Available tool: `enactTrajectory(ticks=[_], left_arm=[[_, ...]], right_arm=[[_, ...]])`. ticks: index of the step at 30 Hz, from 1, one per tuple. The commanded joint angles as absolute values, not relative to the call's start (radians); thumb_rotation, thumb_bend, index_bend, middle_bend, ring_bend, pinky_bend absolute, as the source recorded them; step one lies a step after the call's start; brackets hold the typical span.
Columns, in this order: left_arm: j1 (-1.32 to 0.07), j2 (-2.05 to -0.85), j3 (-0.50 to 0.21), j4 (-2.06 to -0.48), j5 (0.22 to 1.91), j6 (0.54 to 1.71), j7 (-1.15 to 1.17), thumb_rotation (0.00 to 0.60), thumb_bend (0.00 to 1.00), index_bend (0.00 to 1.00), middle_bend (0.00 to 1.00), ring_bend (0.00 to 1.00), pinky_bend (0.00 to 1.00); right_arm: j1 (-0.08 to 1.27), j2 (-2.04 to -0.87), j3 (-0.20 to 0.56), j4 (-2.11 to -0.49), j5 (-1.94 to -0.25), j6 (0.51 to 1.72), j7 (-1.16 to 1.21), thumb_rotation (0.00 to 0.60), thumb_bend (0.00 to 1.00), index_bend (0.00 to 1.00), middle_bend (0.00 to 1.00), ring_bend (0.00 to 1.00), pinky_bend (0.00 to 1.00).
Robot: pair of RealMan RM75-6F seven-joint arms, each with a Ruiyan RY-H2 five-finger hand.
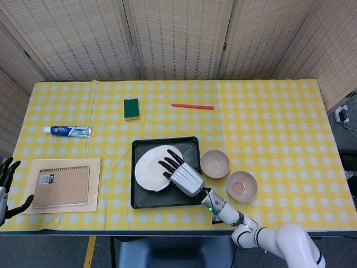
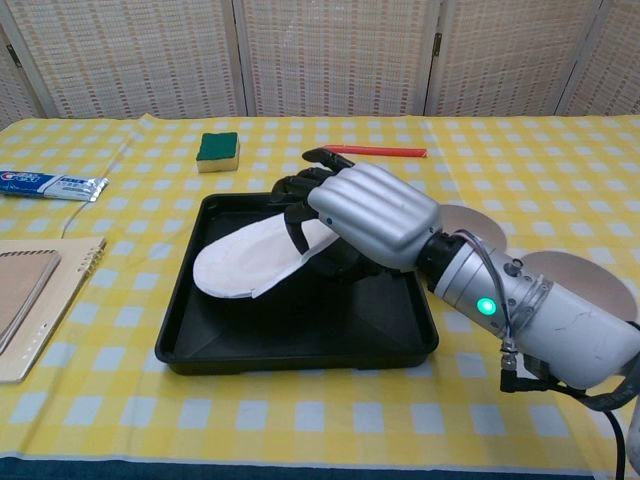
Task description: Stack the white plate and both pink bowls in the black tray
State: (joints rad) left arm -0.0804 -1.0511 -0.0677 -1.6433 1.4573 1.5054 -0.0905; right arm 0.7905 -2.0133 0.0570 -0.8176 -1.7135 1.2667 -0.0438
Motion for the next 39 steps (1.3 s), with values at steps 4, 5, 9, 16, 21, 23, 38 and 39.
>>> enactTrajectory(ticks=[4,5,9,16,21,23,38,39], left_arm=[[-0.080,-1.047,-0.072,-1.641,1.442,1.498,-0.095,0.600,0.32,0.00,0.00,0.00,0.00],[-0.079,-1.046,-0.076,-1.641,1.434,1.499,-0.093,0.600,0.32,0.00,0.00,0.00,0.00],[-0.075,-1.044,-0.078,-1.644,1.435,1.506,-0.093,0.600,0.32,0.00,0.00,0.00,0.00],[-0.081,-1.043,-0.078,-1.641,1.436,1.492,-0.094,0.600,0.32,0.00,0.00,0.00,0.00],[-0.087,-1.036,-0.077,-1.639,1.429,1.472,-0.104,0.600,0.32,0.00,0.00,0.00,0.00],[-0.087,-1.037,-0.079,-1.638,1.429,1.473,-0.106,0.600,0.32,0.00,0.00,0.00,0.00],[-0.096,-1.045,-0.074,-1.634,1.435,1.454,-0.095,0.600,0.32,0.00,0.00,0.00,0.00],[-0.096,-1.046,-0.073,-1.634,1.435,1.454,-0.092,0.600,0.32,0.00,0.00,0.00,0.00]], right_arm=[[0.786,-1.964,0.054,-0.909,-1.697,1.244,-0.056,0.600,0.52,0.29,0.11,0.13,0.05],[0.782,-1.953,0.051,-0.925,-1.697,1.245,-0.068,0.600,0.50,0.27,0.11,0.13,0.05],[0.767,-1.911,0.044,-0.997,-1.685,1.230,-0.103,0.600,0.45,0.23,0.08,0.11,0.05],[0.755,-1.853,0.043,-1.107,-1.657,1.186,-0.169,0.600,0.39,0.16,0.03,0.08,0.04],[0.753,-1.825,0.045,-1.143,-1.645,1.159,-0.242,0.600,0.32,0.12,0.00,0.06,0.03],[0.754,-1.805,0.051,-1.180,-1.620,1.123,-0.283,0.600,0.28,0.07,0.00,0.03,0.01],[0.717,-1.602,0.077,-1.514,-1.529,1.076,-0.405,0.600,0.24,0.00,0.00,0.00,0.00],[0.711,-1.590,0.075,-1.521,-1.539,1.090,-0.395,0.600,0.24,0.00,0.00,0.00,0.00]])
